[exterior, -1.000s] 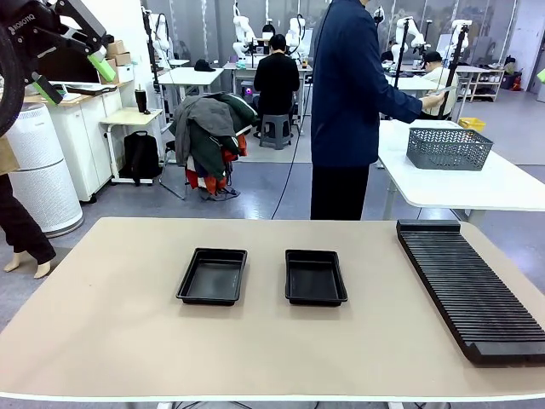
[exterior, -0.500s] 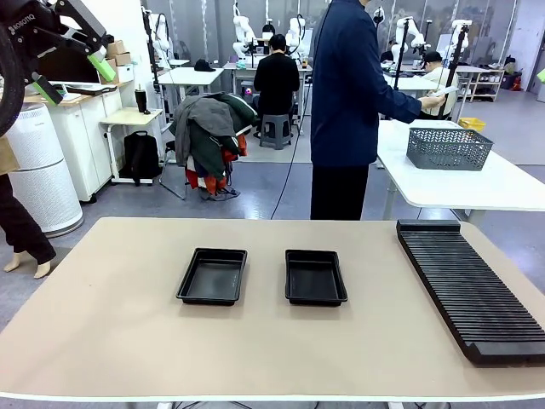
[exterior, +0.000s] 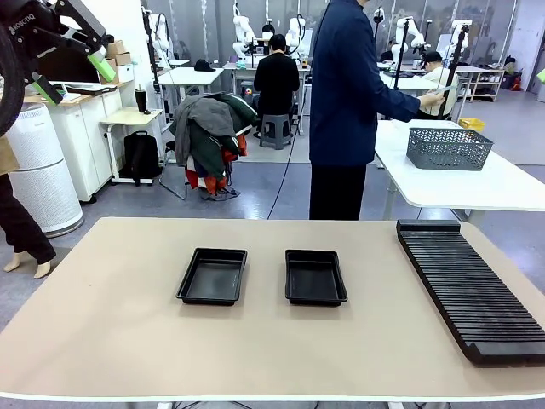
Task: Inspect and transfer BCBs to ESD trays.
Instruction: Pick up the Blank PCB from the PCB Rack and place it in the left ESD tray.
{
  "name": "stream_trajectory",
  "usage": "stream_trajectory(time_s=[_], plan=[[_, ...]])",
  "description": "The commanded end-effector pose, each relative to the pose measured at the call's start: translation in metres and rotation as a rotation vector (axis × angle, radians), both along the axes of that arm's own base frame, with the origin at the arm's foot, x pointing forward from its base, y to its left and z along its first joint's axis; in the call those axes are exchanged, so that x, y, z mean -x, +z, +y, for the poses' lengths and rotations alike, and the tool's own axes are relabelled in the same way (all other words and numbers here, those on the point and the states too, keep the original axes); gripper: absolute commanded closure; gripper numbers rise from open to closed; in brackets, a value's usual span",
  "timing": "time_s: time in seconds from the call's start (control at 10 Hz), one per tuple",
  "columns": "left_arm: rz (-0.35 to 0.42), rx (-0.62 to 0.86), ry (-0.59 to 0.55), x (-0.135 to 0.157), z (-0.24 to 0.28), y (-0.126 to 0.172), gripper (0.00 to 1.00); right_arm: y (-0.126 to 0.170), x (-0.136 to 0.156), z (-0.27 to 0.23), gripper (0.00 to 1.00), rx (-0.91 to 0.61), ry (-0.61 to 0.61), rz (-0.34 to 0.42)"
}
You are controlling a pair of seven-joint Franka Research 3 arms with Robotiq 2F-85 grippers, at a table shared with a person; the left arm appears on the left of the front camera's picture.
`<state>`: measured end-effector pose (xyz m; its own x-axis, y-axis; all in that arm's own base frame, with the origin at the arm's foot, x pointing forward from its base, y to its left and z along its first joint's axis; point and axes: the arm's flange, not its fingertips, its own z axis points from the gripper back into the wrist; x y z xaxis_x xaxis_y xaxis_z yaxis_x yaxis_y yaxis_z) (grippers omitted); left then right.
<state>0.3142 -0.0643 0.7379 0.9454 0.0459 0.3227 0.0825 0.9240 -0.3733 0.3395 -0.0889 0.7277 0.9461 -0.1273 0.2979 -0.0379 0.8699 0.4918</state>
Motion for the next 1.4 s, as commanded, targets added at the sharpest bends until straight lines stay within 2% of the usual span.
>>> stream_trajectory(time_s=[0.0,1.3], plan=[[0.001,0.008,-0.008,-0.0001,-0.0004,-0.001,0.0,0.0002,0.0005,0.0015,0.0,-0.001,0.003,-0.001],[0.001,0.008,-0.008,-0.0001,-0.0004,-0.001,0.0,0.0002,0.0005,0.0015,0.0,-0.001,0.003,-0.001]])
